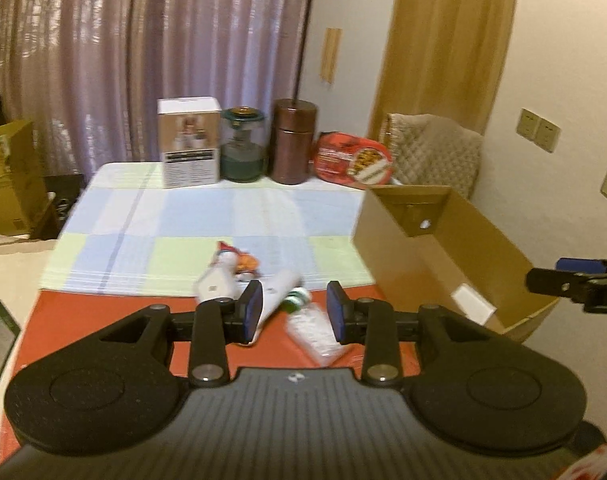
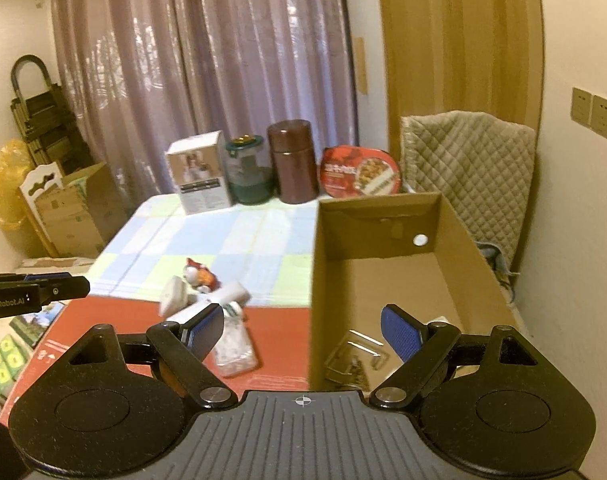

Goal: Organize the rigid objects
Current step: 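Withdraw both tools from the box back toward the mat, then move the right tool to the clear box of floss picks and grasp it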

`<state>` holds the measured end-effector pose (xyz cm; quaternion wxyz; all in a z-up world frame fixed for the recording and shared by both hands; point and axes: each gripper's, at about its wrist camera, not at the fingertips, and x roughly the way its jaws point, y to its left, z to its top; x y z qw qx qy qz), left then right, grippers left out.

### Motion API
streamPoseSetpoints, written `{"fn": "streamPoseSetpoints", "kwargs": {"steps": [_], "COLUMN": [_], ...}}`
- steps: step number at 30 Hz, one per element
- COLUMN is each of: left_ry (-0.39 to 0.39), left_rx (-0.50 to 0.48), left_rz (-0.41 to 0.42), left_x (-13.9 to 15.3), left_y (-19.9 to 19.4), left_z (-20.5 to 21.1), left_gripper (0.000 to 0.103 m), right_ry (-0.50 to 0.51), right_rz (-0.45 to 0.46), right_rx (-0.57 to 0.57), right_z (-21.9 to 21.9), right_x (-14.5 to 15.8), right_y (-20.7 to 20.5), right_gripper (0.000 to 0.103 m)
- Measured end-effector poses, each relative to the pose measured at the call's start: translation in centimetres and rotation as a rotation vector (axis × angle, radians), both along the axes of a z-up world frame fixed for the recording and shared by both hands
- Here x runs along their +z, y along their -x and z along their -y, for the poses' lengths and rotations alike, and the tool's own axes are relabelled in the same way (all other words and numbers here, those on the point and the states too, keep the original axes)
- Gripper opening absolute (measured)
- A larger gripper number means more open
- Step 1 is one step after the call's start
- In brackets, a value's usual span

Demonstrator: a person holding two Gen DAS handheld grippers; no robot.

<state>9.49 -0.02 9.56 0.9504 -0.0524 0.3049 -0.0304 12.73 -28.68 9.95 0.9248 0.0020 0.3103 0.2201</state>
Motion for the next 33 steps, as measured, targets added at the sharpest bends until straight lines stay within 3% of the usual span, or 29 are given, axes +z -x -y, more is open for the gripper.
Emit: {"fn": "streamPoseSetpoints", "kwargs": {"steps": [12,18,20,22,33], "left_ry": [-0.029,-0.054,-0.058,-0.061,-0.097], "left_rx": [0.054,0.043,0.043,0.041,0.030], "left_rz": [-0.024,-0.037,-0.039,-0.043,-0.077], "left_x": [-1.6,-2.8,-3.2,-3.6,-7.1], "left_y": [2.1,1.8,1.5,1.1,-2.7], "left_z": [-4.8,-5.7,-6.0,-6.2,-7.2], "left_gripper": [0.037,0.057,0.069,0.075,0.082], "right_ry": [-0.021,-0.001,0.004,0.007,0.047], "right_rz": [-0.019,-0.040,-0.042,-0.046,-0.110], "right_rx": [0.097,0.135,0.145,0.147,0.163], "right_z": [-4.7,-6.7,-7.3,-7.5,-10.2], "right_x": [-1.5,-3.4,-4.0,-4.4,-8.4], "right_y": [1.3,1.5,1.4,1.3,-1.6], "right_gripper": [0.083,0.084,0.091,0.093,0.094]}}
